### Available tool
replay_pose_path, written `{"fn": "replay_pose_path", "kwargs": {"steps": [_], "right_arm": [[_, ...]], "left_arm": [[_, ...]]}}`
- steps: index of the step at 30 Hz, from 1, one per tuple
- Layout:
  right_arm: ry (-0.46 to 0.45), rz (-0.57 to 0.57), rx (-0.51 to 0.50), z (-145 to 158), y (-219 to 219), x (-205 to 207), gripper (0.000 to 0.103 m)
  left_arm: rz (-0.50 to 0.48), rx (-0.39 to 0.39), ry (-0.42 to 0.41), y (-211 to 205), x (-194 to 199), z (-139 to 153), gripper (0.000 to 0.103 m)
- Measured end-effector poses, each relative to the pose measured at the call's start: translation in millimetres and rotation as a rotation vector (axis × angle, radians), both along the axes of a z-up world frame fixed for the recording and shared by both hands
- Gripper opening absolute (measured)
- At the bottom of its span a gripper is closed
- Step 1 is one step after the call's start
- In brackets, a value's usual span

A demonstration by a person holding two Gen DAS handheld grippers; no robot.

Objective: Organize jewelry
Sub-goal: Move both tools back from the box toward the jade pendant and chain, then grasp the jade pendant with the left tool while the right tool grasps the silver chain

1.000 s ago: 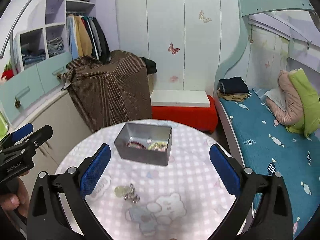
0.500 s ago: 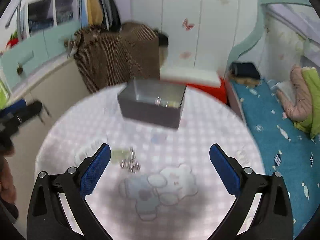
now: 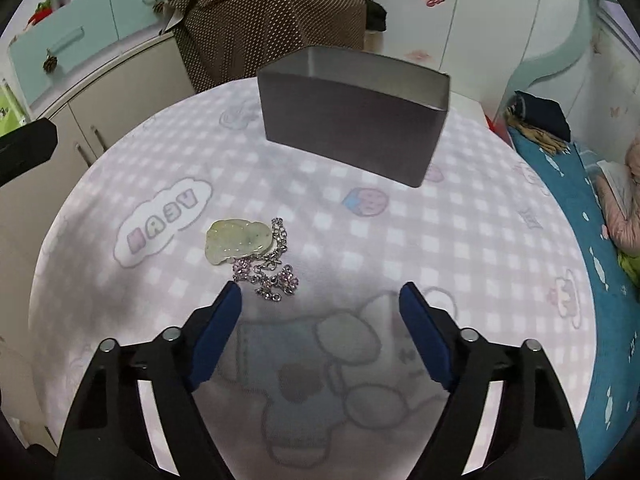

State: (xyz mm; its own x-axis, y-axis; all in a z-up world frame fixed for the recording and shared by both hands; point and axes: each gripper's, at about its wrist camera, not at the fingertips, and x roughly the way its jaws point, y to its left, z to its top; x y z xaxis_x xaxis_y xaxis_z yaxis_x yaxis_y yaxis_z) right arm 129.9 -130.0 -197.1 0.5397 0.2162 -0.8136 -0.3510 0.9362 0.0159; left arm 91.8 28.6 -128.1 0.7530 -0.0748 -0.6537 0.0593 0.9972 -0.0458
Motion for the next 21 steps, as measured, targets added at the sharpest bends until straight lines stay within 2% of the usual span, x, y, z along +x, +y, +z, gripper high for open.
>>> {"fn": "replay_pose_path", "kwargs": {"steps": [1, 5, 8, 10, 11, 16, 21], "right_arm": [[0.003, 0.005, -0.002, -2.1, 2.3, 2.5, 0.066], [-0.015, 0.019, 0.005, -6.2, 5.9, 7.4, 0.06], [-0.029, 0.052, 0.013, -4.6, 10.3, 6.3, 0.042], [-0.036, 0.069, 0.01, -2.9, 12.2, 3.9, 0.02], [-0.037, 0.072, 0.008, -2.6, 11.9, 3.7, 0.016], [-0.032, 0.055, 0.036, -1.6, 3.7, 2.6, 0.015], [-0.027, -0.003, 0.092, 4.4, -15.1, -0.7, 0.015]], "left_arm": [[-0.002, 0.0, 0.006, -0.1, 1.4, -2.4, 0.097], [-0.005, 0.003, 0.028, -1.1, 5.8, -9.9, 0.097], [-0.007, 0.004, 0.045, -0.9, 9.9, -15.3, 0.097], [-0.009, 0.007, 0.05, -1.8, 11.5, -17.9, 0.097], [-0.01, 0.007, 0.054, -2.2, 12.9, -19.5, 0.097], [-0.035, 0.02, 0.071, -6.9, 20.4, -27.1, 0.097], [-0.102, 0.037, 0.097, -23.0, 32.9, -38.1, 0.097]]}}
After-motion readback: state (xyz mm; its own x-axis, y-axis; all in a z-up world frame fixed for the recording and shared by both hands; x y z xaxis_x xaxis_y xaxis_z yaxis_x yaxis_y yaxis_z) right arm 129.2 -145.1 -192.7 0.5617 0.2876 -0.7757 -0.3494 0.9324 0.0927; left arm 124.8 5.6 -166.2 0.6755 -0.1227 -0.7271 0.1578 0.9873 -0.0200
